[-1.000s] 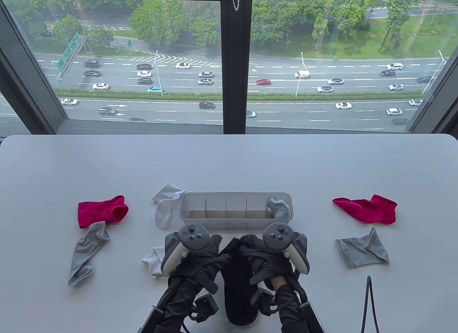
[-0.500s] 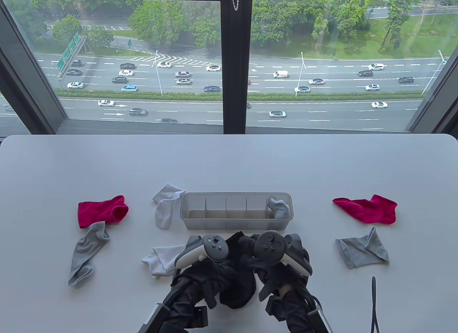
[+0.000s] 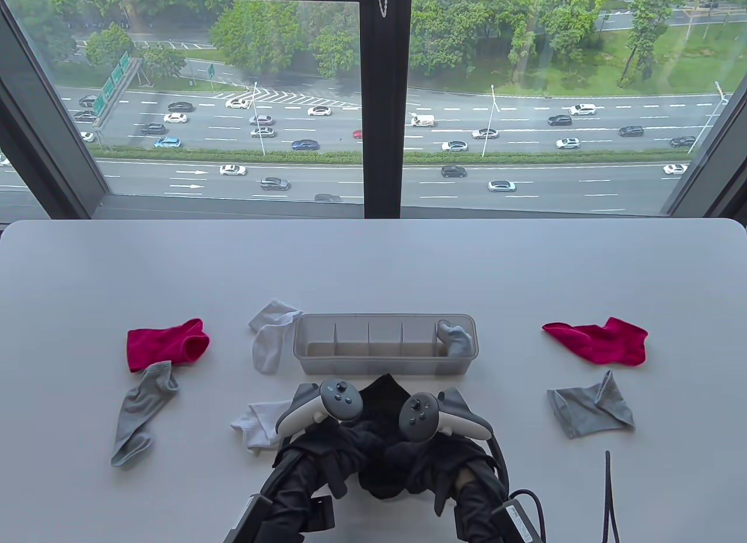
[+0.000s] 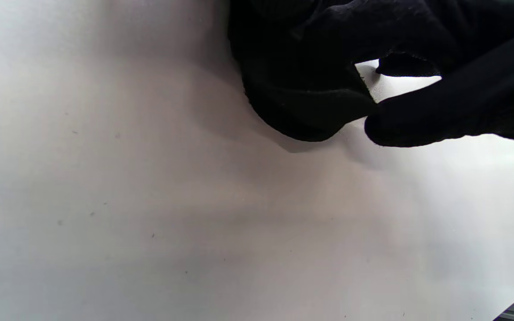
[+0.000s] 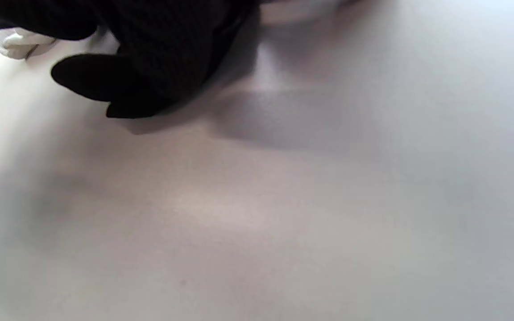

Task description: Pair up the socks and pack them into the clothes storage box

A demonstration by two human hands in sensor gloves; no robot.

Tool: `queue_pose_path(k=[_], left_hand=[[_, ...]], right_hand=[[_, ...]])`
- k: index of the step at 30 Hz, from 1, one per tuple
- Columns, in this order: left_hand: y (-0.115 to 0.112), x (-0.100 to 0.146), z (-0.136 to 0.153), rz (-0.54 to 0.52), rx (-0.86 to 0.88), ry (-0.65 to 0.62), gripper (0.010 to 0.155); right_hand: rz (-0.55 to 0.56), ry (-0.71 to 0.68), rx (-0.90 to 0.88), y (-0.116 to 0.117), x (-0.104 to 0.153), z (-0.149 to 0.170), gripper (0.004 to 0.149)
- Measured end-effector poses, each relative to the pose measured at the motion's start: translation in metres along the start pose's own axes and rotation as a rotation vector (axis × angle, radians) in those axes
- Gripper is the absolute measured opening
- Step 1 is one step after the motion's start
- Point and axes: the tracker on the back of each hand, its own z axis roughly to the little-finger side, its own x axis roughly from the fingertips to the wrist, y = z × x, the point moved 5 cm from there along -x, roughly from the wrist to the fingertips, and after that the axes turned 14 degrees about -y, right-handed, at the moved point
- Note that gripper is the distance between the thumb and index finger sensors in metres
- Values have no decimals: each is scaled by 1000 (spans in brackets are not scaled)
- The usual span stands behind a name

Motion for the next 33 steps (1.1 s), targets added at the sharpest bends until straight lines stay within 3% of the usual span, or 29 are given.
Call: queue_pose_path(k=[4, 5, 7, 10, 14, 17, 19, 20, 23, 24, 27, 33], left_hand=[[0, 0, 0, -2, 1, -3, 53], [0, 0, 1, -1, 4, -4, 53], [0, 0, 1, 7, 13, -13, 54], [-3, 1, 3, 34, 71, -36, 56], [-8, 1, 4, 60, 135, -29, 75], [-9, -1, 0, 14, 21, 17, 64], [-1, -1, -5, -114, -52, 17, 45], [2, 0, -6, -156, -63, 17, 41], [-2, -2, -9, -138, -96, 36, 40], [-3, -3, -10, -132, -108, 38, 41], [-5, -4, -12, -117, -113, 29, 41], [-2, -2, -9, -140, -62, 7, 43]], right_hand=[[-22, 74, 148, 5, -5, -4, 67], [14, 83, 195, 3, -6, -4, 66], [160, 81, 227, -5, -4, -4, 49], [205, 55, 77, -7, -3, 2, 36], [254, 40, -13, -10, -1, 9, 35], [344, 25, -151, -14, 0, 15, 36], [353, 19, -178, -15, 2, 16, 36], [354, 15, -181, -16, 2, 17, 37], [259, -55, -230, -10, 1, 16, 58], [243, -63, -256, -9, 1, 16, 59], [277, -38, -235, -12, 1, 16, 40], [208, -73, -265, -7, 0, 14, 48]])
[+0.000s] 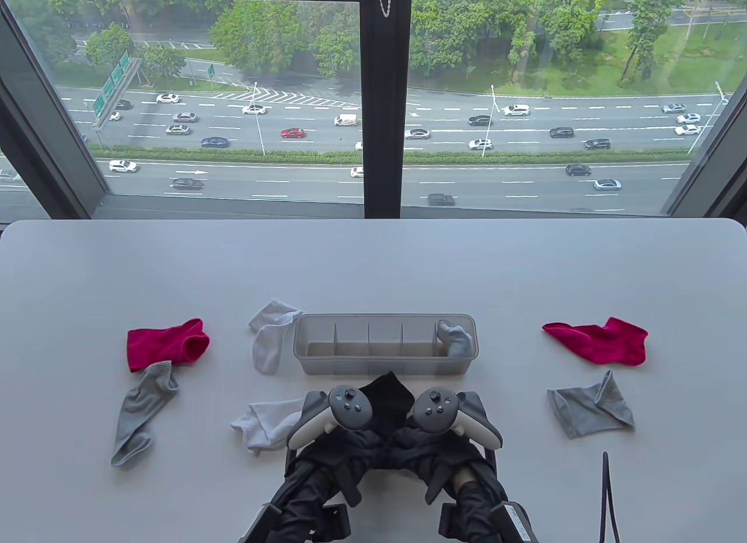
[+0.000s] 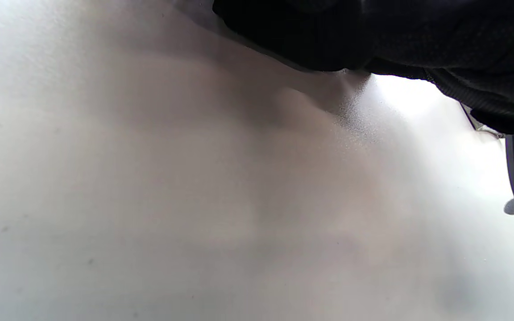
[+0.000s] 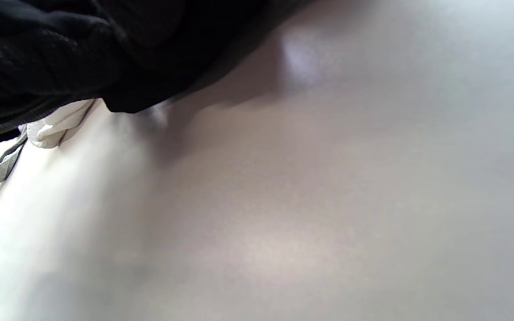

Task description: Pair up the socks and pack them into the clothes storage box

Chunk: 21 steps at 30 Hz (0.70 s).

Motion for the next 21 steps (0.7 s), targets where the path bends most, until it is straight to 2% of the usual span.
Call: queue_pose_path(k=[2, 3, 4, 5, 7, 9, 11, 13, 15, 17, 19, 21], left_hand=[[1, 1, 2, -6, 30, -14, 43], [2, 1, 2, -4, 34, -15, 43], [1, 1, 2, 2, 41, -18, 43], [2, 1, 1, -6, 40, -26, 43], [-1, -1, 1, 14, 47, -37, 58], [-1, -1, -1, 7, 19, -25, 66], [2, 0, -4, -41, -49, -13, 52], [8, 0, -8, -140, -105, -23, 43], [6, 0, -7, -122, -112, -13, 41], [6, 0, -6, -119, -105, -18, 41], [6, -1, -5, -113, -82, -24, 41], [6, -1, -4, -96, -55, -35, 42]], right_hand=[[-83, -11, -33, 7, -1, 0, 62], [-63, 4, 2, 4, 1, 0, 57], [47, 15, 59, -5, 1, -1, 48], [81, 22, 65, -7, 0, 0, 43], [49, 31, 16, -4, -1, 0, 42], [82, 25, 10, -6, 0, 1, 42], [94, 21, -41, -6, 0, 3, 42], [108, 26, -68, -6, 0, 4, 42], [108, 22, -58, -7, 1, 4, 45], [91, 5, -69, -6, 1, 5, 55], [113, 16, -81, -7, 1, 6, 44], [105, 18, -73, -7, 0, 6, 41]])
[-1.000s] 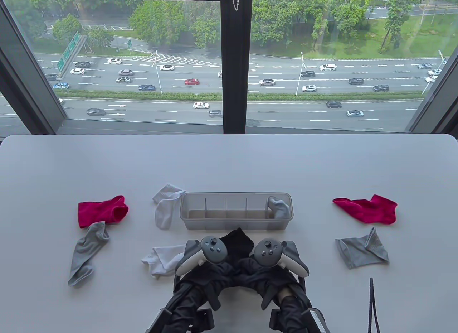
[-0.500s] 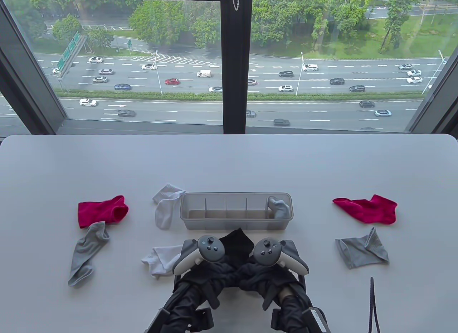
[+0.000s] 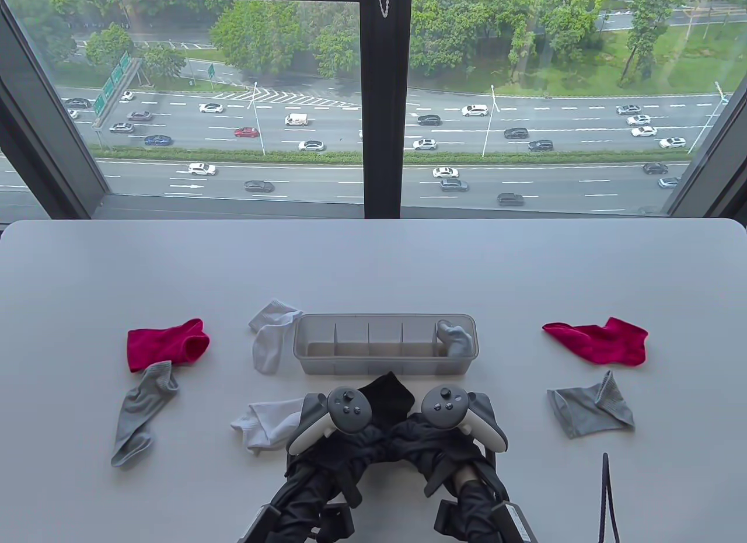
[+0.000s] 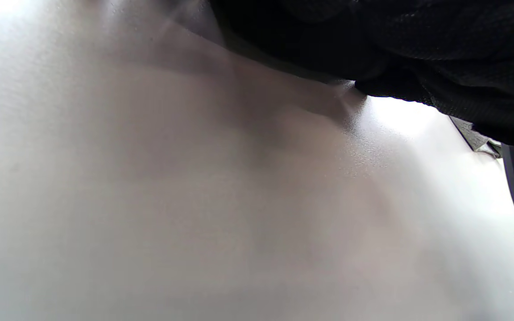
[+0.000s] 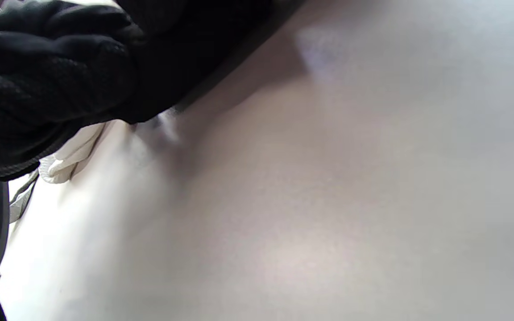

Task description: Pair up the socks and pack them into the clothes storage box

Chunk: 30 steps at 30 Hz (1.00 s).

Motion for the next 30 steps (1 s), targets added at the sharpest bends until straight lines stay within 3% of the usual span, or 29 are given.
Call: queue_pose_path(k=[4, 6, 10, 12, 14, 17, 19, 21, 24, 27, 30], left_hand=[[-7, -2, -1, 42, 59, -19, 46], [-12, -4, -2, 60, 37, -3, 61], [-1, -5, -11, -68, -105, 16, 42], [0, -5, -10, -79, -100, 23, 41], [-1, -6, -8, -57, -81, 21, 42], [4, -5, -7, -63, -34, 12, 43], [4, -5, -6, -67, -13, -11, 44], [2, -6, -7, -51, -13, -15, 45], [-10, -8, -9, 74, -31, 12, 66], [-6, -11, -18, 15, -210, 47, 49], [-10, -13, -19, 30, -219, 50, 47]], right_hand=[[19, 14, 30, 0, -3, -2, 38], [32, 12, 18, -1, -3, -1, 37], [65, 19, 16, -3, -1, 0, 40], [20, -28, -23, 1, 0, 0, 55], [-11, -43, -83, 1, 2, 3, 59], [-51, -55, -82, 1, 4, 6, 57], [38, -36, -31, -6, 3, 7, 49], [26, -21, -25, -4, 3, 9, 46], [23, -23, -33, -3, 3, 10, 46], [25, -24, -95, -2, 3, 12, 46], [67, -25, -114, -5, 5, 14, 51]])
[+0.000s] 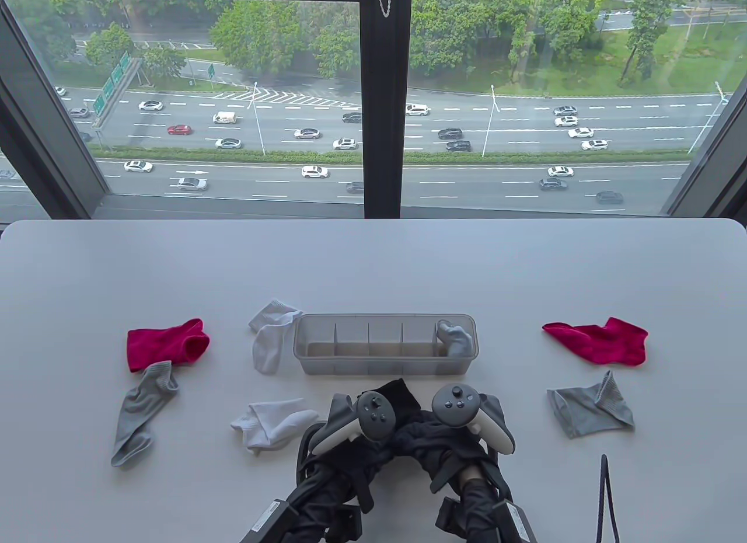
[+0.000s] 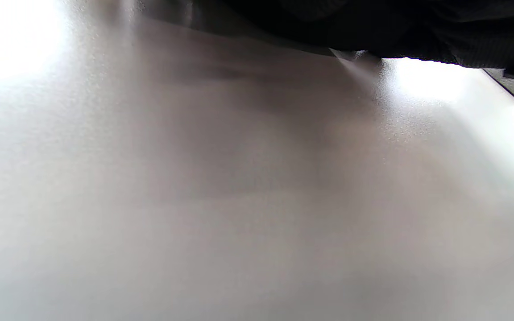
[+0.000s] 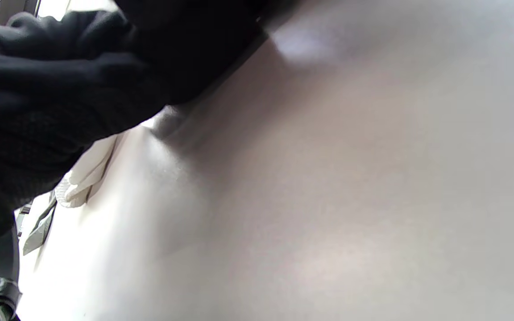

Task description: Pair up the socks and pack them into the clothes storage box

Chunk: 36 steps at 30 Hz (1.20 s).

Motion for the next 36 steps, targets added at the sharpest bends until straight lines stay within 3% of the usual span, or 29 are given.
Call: queue_pose_path(k=[1, 5, 8, 11, 13, 14, 18, 21, 24, 28, 31, 34, 36], left_hand=[[-1, 0, 1, 11, 13, -5, 46], [-5, -2, 1, 33, 50, -12, 48], [-5, -4, -4, 33, -16, 15, 58], [2, -3, -10, -19, -79, 14, 49], [2, -4, -8, -8, -77, 15, 46], [2, -3, -7, -7, -53, 6, 46], [-3, -3, -5, 19, -27, -2, 47], [-5, -4, -9, 24, -85, 15, 58], [0, -4, -14, -17, -141, 1, 47], [0, -3, -6, 3, -56, -12, 45], [-5, -3, -3, 26, -8, -11, 46], [-3, -3, -5, -3, -81, 20, 51], [0, -1, -8, -33, -142, 18, 63]], right_hand=[[1, -5, -12, 0, 0, 0, 61], [5, 10, 14, 0, -1, 0, 44], [4, 12, 2, 0, -1, 1, 43], [37, 17, -19, -1, -1, 2, 44], [57, 9, -15, -1, 0, 2, 55], [17, -8, -31, 1, 0, 1, 62], [30, 4, -19, -1, 0, 1, 46], [47, 13, -44, -1, 0, 3, 43], [47, 14, -37, -1, 0, 2, 43], [8, -19, -72, 2, 1, 1, 64], [18, -7, -38, 0, 1, 1, 49], [7, -11, -44, 2, 0, 0, 46], [4, -13, -62, 2, 1, 1, 46]])
